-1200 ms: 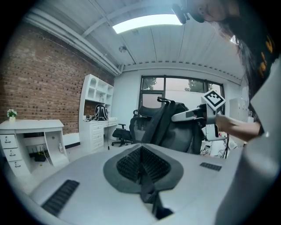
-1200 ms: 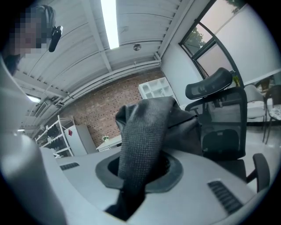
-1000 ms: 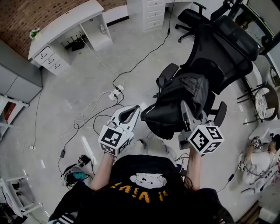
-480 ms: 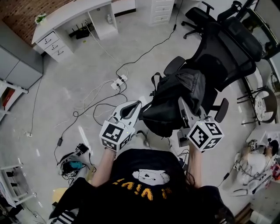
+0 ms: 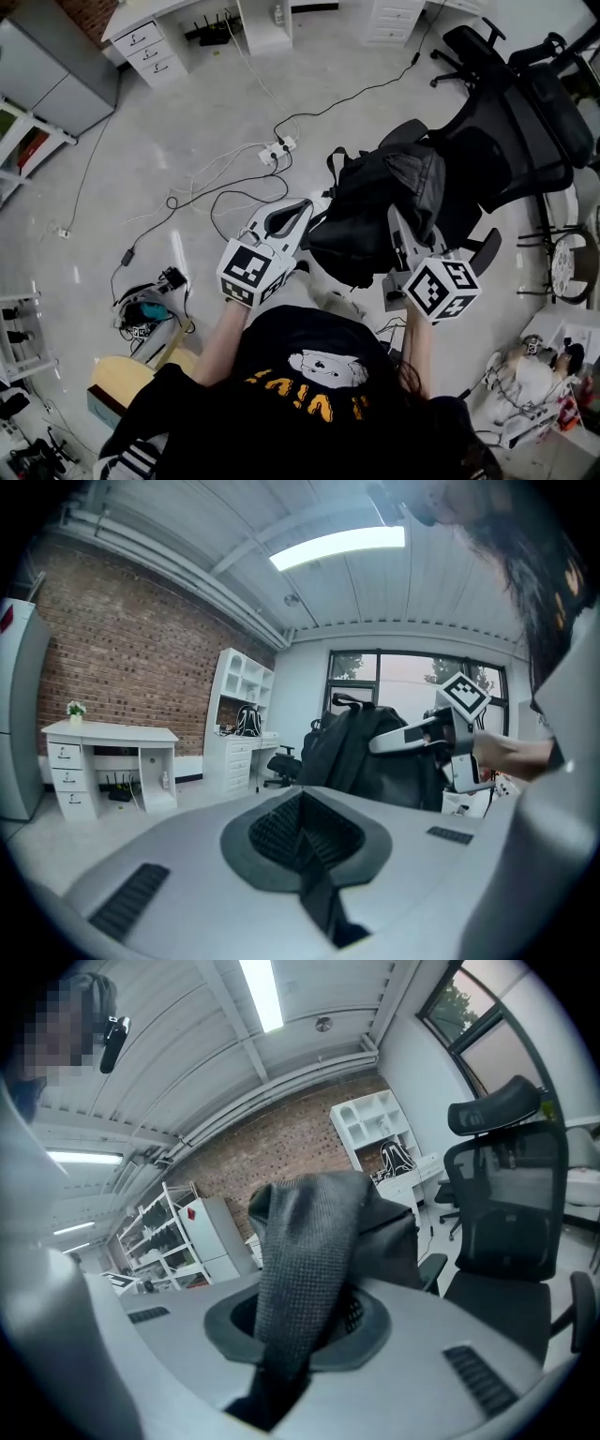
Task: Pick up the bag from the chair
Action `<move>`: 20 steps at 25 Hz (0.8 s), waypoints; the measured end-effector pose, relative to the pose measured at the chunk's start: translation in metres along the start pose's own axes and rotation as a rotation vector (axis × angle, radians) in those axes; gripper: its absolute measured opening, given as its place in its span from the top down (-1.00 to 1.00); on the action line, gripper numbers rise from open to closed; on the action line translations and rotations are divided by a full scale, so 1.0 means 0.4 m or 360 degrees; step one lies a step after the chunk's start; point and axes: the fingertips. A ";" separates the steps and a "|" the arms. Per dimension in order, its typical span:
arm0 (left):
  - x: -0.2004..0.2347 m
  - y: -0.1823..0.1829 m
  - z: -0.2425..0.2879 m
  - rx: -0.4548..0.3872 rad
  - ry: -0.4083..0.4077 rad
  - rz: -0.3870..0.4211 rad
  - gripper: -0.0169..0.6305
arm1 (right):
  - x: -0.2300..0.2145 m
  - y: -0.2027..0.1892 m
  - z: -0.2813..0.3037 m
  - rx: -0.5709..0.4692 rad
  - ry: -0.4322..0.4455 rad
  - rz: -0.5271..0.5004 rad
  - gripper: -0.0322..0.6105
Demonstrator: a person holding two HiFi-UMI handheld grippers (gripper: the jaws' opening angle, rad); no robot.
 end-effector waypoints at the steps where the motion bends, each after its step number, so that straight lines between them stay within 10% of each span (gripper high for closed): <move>1: -0.002 0.000 -0.005 0.0001 0.0016 -0.0002 0.95 | 0.005 -0.004 0.000 0.0012 0.0020 -0.0003 0.73; 20: -0.241 -0.003 -0.031 -0.0046 0.0141 0.0024 0.95 | -0.030 -0.147 -0.165 0.0186 0.0183 -0.0068 0.73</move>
Point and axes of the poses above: the fingertips, and each gripper's own axes: z forward along the fingers, x to its left, y out of its top, and after that the axes turned 1 degree about z, right-handed
